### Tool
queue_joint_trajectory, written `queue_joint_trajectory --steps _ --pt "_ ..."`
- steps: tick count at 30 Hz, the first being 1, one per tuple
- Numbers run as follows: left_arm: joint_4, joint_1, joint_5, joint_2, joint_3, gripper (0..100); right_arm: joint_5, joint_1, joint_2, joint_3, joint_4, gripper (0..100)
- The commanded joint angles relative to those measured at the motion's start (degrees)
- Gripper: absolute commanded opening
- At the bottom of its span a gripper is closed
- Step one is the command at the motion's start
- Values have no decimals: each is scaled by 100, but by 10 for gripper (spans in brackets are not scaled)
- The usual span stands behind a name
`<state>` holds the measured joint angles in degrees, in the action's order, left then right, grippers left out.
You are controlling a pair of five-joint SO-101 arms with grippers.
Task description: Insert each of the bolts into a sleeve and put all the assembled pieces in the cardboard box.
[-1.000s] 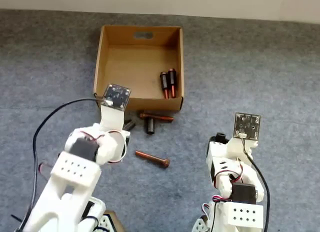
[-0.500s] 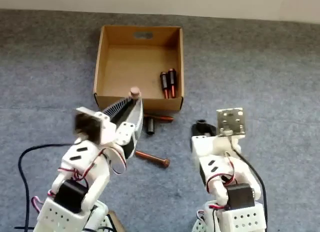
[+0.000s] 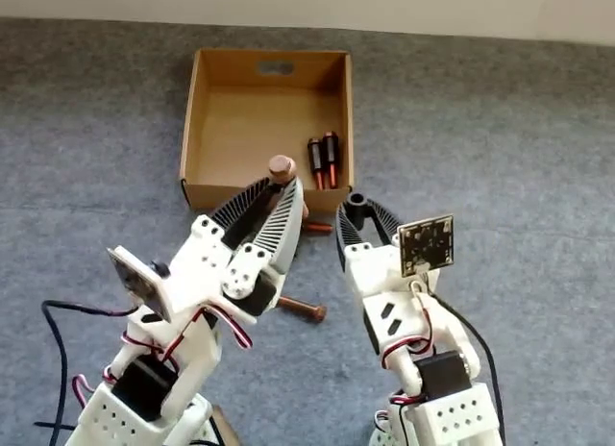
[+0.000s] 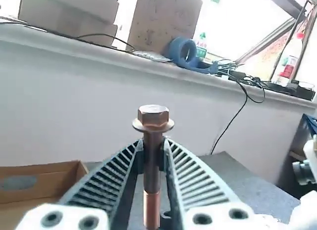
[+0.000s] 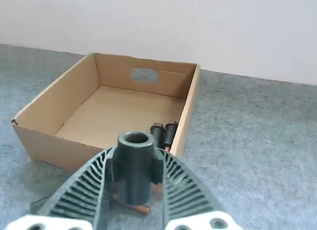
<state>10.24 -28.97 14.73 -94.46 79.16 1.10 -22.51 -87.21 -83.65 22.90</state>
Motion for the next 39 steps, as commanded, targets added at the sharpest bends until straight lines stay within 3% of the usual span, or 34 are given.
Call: queue_joint_trajectory --steps 1,8,14,27,39 --pt "-448 -92 -62 48 -66 8 53 -66 -66 48 -224 5" --pt "-1055 -312 -44 66 -48 8 53 -66 -66 48 -189 5" --pt "-1081 -602 -79 127 -48 8 26 -57 -66 48 -215 5" --pt "-1881 -725 -79 3169 -1446 8 18 -31 -66 4 -215 5" --pt "-1864 -681 -88 3600 -1411 8 18 -31 -66 31 -215 5"
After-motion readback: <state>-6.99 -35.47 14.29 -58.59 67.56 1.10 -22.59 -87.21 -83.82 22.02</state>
